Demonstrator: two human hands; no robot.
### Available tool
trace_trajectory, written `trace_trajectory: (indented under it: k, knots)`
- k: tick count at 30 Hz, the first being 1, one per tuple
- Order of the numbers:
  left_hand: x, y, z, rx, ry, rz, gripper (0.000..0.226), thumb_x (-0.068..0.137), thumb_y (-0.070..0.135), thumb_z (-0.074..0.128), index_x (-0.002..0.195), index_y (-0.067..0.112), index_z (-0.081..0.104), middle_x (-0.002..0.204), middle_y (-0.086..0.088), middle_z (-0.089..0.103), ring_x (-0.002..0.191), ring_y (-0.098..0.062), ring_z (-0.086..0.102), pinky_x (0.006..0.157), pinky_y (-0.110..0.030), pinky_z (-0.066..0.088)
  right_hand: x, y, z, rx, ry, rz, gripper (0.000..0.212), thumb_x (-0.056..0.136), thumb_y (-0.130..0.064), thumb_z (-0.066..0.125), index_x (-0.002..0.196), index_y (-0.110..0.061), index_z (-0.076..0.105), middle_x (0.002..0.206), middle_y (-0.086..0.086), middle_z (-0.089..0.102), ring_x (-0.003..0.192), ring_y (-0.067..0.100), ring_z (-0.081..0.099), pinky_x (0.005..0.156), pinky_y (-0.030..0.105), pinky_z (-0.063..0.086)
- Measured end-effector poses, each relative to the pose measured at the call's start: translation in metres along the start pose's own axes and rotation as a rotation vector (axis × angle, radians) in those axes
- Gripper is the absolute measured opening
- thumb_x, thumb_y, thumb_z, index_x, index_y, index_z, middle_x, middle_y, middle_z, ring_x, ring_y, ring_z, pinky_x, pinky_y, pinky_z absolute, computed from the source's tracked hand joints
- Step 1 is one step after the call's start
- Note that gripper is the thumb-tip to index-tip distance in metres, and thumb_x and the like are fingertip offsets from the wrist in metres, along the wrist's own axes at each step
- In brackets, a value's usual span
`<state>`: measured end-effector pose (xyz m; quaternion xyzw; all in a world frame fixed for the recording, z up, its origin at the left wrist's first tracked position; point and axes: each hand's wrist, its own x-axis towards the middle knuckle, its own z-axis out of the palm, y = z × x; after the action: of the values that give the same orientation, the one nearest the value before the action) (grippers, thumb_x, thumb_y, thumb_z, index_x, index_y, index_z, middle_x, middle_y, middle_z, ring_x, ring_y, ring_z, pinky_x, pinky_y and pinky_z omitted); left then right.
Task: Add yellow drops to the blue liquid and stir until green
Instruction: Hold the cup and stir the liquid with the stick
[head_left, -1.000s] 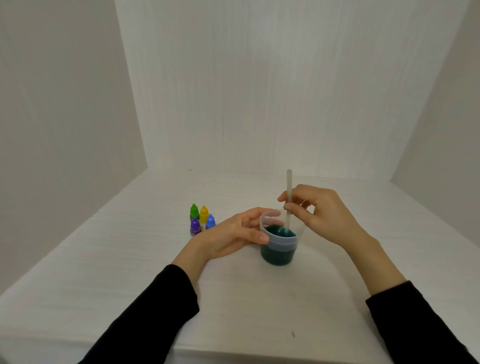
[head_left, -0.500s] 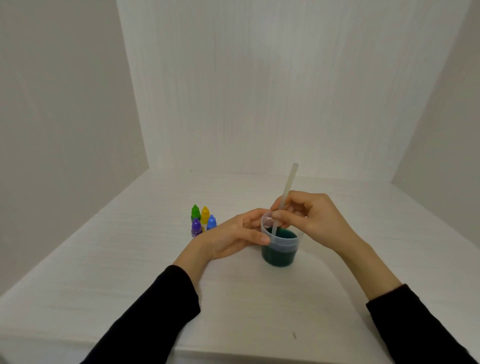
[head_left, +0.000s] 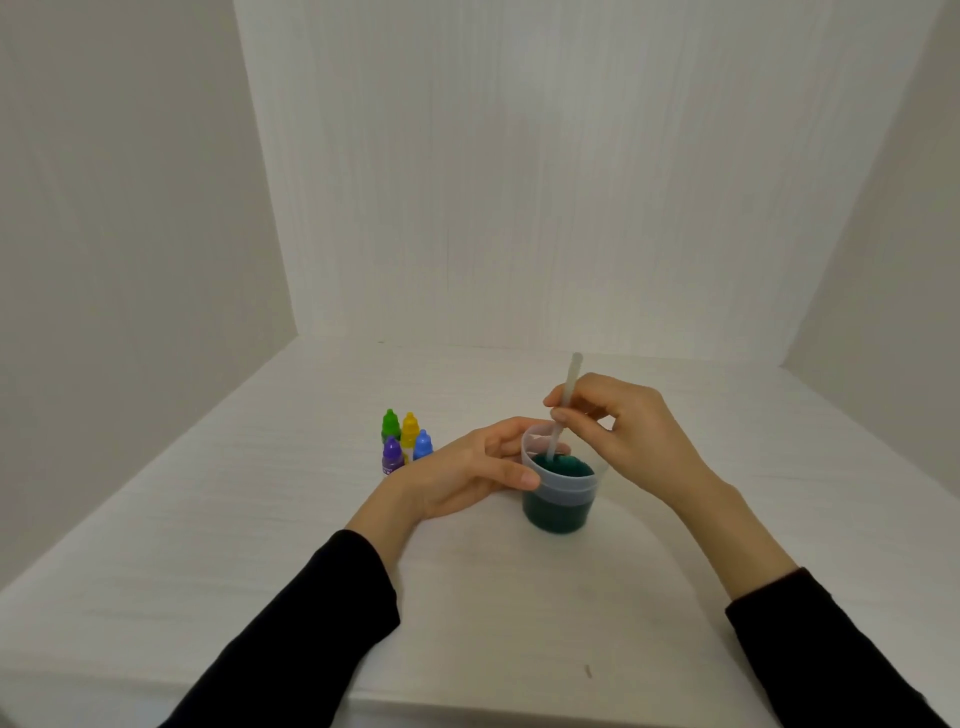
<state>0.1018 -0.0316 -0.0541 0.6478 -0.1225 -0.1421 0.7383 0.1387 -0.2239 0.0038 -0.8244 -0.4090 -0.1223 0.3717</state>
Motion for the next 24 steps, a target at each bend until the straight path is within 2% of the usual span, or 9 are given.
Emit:
trace_trajectory:
  k: [5,11,16,21,24]
  knots:
    - [-0.001,0.001,0.001,0.006,0.002,0.006,0.065,0.072,0.008,0.071,0.133,0.02,0.051,0.131,-0.001,0.062,0.124,-0.018,0.056,0.098,-0.029,0.047,-0.002,0.007,-0.01,-0.059,-0.009,-0.043,0.008,0.087,-0.021,0.063,0.091,-0.026,0.069,0.082,-0.013,0.068,0.076,0.007,0.063,0.072,0.029,0.055]
    - [-0.001,0.0,0.0,0.01,0.0,0.011,0.057,0.079,-0.002,0.061,0.133,0.017,0.051,0.131,-0.001,0.063,0.124,-0.016,0.057,0.096,-0.027,0.048,-0.005,-0.002,-0.008,0.086,-0.058,-0.048,0.017,0.084,-0.02,0.067,0.084,-0.037,0.067,0.08,-0.012,0.07,0.075,0.006,0.065,0.069,0.017,0.051]
    - [-0.003,0.002,0.003,0.022,-0.004,0.021,0.063,0.079,-0.003,0.059,0.139,0.012,0.045,0.135,-0.003,0.059,0.125,-0.016,0.056,0.1,-0.032,0.048,-0.006,-0.004,-0.003,0.145,-0.065,-0.032,0.007,0.082,-0.019,0.068,0.087,-0.024,0.071,0.078,-0.007,0.072,0.073,0.009,0.066,0.071,0.026,0.054]
    - [-0.004,0.003,0.005,0.02,-0.01,0.041,0.073,0.078,-0.004,0.058,0.146,0.011,0.037,0.148,-0.014,0.046,0.136,-0.027,0.044,0.11,-0.044,0.037,-0.007,-0.007,0.002,0.256,-0.063,-0.008,0.007,0.082,-0.02,0.07,0.087,-0.023,0.072,0.077,-0.005,0.073,0.072,0.01,0.069,0.07,0.027,0.056]
    - [-0.004,0.003,0.005,0.014,-0.012,0.033,0.07,0.079,-0.003,0.059,0.143,0.017,0.041,0.145,-0.008,0.051,0.132,-0.019,0.05,0.108,-0.036,0.043,-0.004,-0.007,0.007,0.259,-0.025,0.018,0.009,0.084,-0.02,0.068,0.087,-0.028,0.069,0.079,-0.007,0.073,0.074,0.007,0.069,0.07,0.022,0.057]
